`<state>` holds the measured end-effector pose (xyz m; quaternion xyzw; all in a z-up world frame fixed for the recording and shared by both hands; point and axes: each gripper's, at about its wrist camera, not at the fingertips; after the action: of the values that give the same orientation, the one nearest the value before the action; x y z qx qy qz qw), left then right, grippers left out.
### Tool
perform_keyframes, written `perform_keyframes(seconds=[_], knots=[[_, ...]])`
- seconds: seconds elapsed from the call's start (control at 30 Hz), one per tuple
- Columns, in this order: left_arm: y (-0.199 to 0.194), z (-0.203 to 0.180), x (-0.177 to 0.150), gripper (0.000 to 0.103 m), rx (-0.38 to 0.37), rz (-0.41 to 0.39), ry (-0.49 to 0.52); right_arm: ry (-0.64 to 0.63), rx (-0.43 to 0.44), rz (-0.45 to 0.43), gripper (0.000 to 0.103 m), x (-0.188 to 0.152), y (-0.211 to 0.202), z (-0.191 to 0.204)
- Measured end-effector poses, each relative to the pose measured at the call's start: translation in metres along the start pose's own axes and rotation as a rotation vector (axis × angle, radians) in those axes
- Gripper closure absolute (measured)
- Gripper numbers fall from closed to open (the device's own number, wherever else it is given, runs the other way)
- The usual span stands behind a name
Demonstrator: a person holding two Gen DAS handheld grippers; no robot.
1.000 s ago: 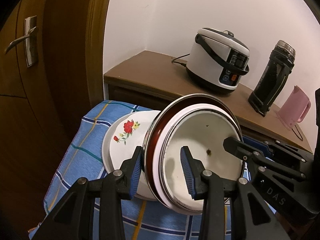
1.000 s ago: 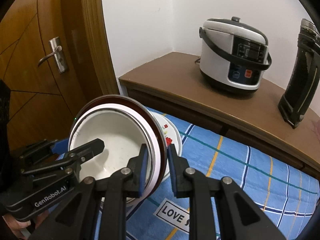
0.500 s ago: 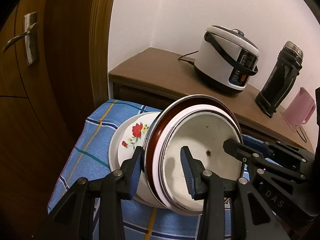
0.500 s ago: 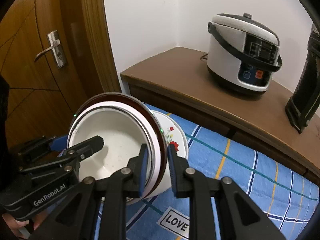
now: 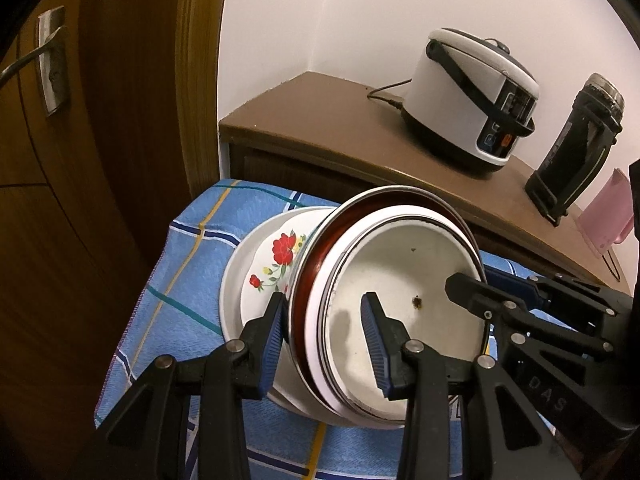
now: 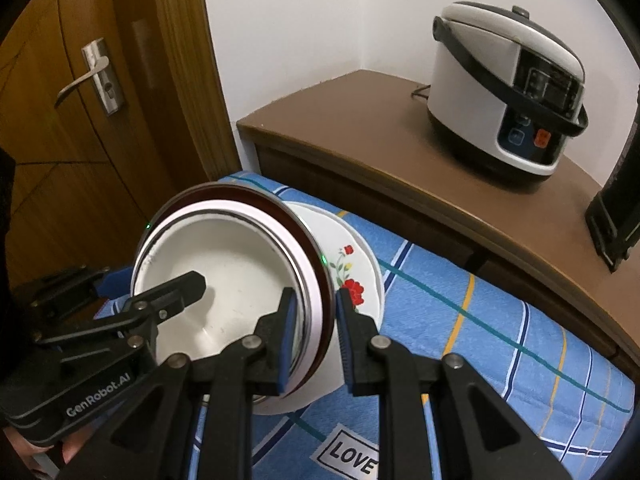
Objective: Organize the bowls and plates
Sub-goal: 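Lower the nested bowl stack with both grippers onto the red-rose plates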
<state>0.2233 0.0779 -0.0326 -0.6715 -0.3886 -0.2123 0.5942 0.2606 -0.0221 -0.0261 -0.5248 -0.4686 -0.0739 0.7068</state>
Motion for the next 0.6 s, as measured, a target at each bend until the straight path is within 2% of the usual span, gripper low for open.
perform_keyframes(seconds=[0.47, 0.6], knots=[[0.015, 0.001, 0.009, 0.062, -0.001, 0.076, -0.002, -0.004, 0.018, 0.072, 0.082, 0.021, 0.023, -0.008], [0.024, 0.006, 0.009, 0.061, -0.022, 0.109, -0.035, -0.005, 0.016, 0.082, 0.082, 0.021, 0.029, -0.007]])
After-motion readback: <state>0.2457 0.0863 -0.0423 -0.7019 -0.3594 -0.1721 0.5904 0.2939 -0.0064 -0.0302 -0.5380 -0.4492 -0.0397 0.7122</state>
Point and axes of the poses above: each gripper's, at about its wrist camera, not at the fingertips, and y roughly the way its jaws point, z to its left, x to its top, and after that the axes turned 8 degrees about -z, right-handed
